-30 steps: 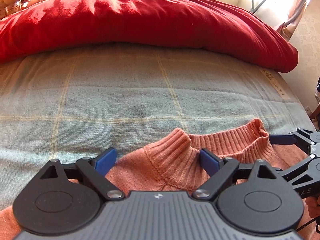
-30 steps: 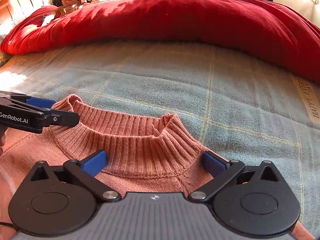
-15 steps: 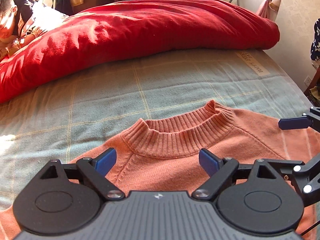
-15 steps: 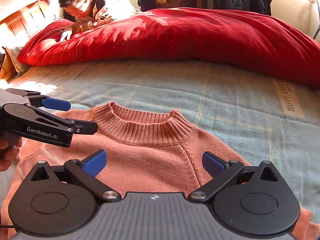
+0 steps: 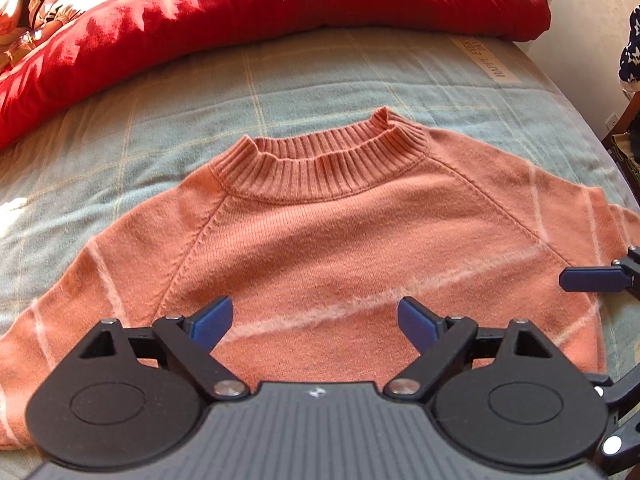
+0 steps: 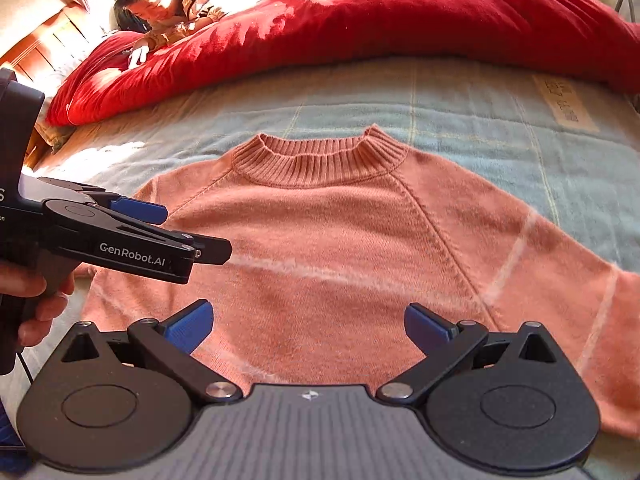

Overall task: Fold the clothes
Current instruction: 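Grasp the sweater hem with both grippers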

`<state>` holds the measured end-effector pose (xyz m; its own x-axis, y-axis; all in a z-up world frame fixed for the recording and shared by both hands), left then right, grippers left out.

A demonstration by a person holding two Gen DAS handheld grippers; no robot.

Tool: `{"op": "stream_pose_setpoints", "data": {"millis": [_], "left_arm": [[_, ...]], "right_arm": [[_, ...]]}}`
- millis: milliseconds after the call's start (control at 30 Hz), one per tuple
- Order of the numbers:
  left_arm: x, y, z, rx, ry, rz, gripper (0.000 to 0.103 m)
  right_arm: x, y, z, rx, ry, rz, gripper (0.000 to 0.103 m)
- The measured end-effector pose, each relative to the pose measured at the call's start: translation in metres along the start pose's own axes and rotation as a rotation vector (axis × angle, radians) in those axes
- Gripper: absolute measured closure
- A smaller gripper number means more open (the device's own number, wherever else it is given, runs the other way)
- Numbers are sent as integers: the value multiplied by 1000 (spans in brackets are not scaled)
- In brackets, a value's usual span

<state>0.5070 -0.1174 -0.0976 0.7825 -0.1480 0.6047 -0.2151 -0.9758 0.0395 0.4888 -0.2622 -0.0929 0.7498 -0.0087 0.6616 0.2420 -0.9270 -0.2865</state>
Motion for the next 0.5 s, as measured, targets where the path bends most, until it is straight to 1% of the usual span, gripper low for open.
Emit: {"op": "stream_pose_setpoints", "data": {"millis": [133, 233, 333, 500], "left_arm": [[-20, 5, 14, 1, -56, 9, 14], [-36, 8, 22, -10, -94, 10, 14], [-45, 8, 24, -10, -86, 12, 12], [-45, 7, 22, -12, -80, 2, 12]], "right_arm": [[-23, 5, 15, -5, -74, 63, 0], [-40, 14, 23, -29, -112, 122, 0], [-46, 17, 23, -27, -95, 144, 0], [-48, 17, 30, -39, -112, 126, 0]]}}
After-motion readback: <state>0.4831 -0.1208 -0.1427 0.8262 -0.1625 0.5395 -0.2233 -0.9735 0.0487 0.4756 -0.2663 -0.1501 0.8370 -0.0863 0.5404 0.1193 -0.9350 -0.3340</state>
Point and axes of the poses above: each gripper's, at about its wrist camera, not at the fingertips, and z roughly the way its jaws point, y to its right, x to its top, the point moved 8 cm from there along z, roughly the way its jaws point, and after that the axes turned 13 degrees about y, right-handed, at the moved point
